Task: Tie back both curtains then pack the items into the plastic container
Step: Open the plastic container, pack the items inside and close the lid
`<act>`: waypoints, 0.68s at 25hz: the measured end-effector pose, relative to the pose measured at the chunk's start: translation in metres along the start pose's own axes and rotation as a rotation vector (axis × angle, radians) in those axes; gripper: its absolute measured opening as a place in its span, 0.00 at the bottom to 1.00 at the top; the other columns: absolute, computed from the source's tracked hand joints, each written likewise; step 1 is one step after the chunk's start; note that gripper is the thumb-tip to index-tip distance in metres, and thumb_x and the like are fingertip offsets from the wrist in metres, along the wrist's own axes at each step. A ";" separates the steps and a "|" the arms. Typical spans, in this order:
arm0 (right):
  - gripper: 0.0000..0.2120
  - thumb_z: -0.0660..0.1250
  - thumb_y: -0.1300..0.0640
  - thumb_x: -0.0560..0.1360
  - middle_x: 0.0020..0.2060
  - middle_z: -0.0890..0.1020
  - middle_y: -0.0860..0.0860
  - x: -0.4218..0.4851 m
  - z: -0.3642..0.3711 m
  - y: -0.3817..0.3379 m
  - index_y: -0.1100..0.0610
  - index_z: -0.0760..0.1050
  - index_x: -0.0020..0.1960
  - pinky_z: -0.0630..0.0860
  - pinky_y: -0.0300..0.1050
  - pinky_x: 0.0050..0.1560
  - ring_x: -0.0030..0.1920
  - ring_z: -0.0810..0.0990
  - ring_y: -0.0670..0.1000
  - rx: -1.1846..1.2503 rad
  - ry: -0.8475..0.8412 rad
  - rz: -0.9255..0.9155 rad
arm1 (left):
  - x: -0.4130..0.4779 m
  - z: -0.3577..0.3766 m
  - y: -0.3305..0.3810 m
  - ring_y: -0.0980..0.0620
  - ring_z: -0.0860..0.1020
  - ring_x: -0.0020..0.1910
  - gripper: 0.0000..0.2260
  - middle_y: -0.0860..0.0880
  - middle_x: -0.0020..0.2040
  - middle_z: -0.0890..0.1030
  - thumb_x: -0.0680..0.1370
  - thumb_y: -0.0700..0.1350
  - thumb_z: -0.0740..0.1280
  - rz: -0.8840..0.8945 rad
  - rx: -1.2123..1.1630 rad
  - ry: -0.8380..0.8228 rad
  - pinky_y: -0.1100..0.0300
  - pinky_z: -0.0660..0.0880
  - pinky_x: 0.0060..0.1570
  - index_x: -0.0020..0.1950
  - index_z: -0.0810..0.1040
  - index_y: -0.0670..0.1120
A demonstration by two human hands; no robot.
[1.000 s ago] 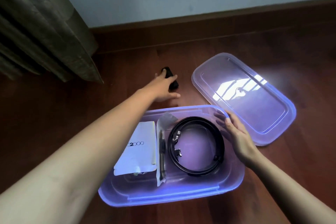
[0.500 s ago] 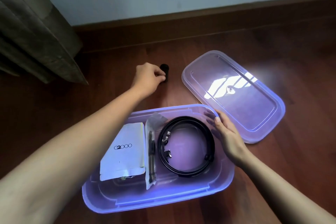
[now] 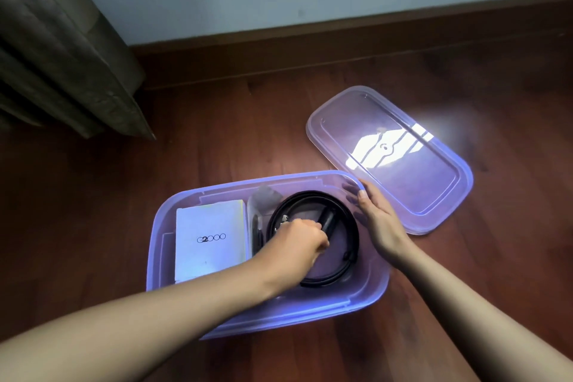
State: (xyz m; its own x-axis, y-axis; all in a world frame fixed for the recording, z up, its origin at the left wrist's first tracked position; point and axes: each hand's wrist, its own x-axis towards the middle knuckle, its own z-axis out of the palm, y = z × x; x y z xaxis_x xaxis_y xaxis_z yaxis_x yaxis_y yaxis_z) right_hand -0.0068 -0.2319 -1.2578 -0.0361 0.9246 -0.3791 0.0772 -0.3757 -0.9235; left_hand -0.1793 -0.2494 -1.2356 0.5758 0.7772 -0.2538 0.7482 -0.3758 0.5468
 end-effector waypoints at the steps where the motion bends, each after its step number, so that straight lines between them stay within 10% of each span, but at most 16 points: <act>1: 0.12 0.50 0.56 0.82 0.62 0.74 0.47 0.000 0.000 0.000 0.49 0.69 0.62 0.68 0.32 0.57 0.59 0.71 0.34 -0.009 0.003 0.000 | 0.002 0.005 -0.001 0.39 0.79 0.48 0.07 0.41 0.47 0.79 0.73 0.35 0.64 -0.012 0.112 -0.052 0.51 0.75 0.45 0.45 0.81 0.40; 7: 0.10 0.54 0.46 0.80 0.61 0.74 0.41 0.003 -0.004 -0.002 0.45 0.69 0.59 0.64 0.45 0.68 0.63 0.71 0.43 -0.052 -0.027 0.038 | -0.001 -0.001 0.008 0.35 0.77 0.52 0.07 0.39 0.57 0.74 0.75 0.34 0.63 -0.088 0.268 -0.152 0.45 0.74 0.51 0.51 0.77 0.38; 13: 0.27 0.64 0.49 0.73 0.65 0.69 0.60 0.030 -0.067 -0.008 0.63 0.65 0.66 0.65 0.53 0.65 0.66 0.67 0.60 -0.545 0.823 0.124 | 0.001 -0.053 -0.019 0.45 0.62 0.73 0.19 0.43 0.74 0.64 0.80 0.48 0.58 -0.057 0.219 0.174 0.55 0.58 0.71 0.70 0.68 0.41; 17: 0.38 0.69 0.44 0.71 0.68 0.60 0.64 0.032 -0.084 0.011 0.69 0.59 0.68 0.63 0.59 0.65 0.68 0.60 0.64 -0.576 0.942 0.533 | 0.003 -0.067 -0.065 0.46 0.56 0.76 0.28 0.45 0.76 0.59 0.81 0.57 0.51 -0.291 0.308 0.114 0.50 0.54 0.73 0.76 0.54 0.43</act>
State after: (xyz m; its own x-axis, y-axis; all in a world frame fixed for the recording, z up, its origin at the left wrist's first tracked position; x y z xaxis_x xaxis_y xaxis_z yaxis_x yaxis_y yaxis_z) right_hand 0.0764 -0.2012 -1.2754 0.8510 0.4374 -0.2908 0.2996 -0.8590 -0.4152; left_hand -0.2480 -0.1889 -1.2182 0.2996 0.9173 -0.2625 0.9471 -0.2528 0.1975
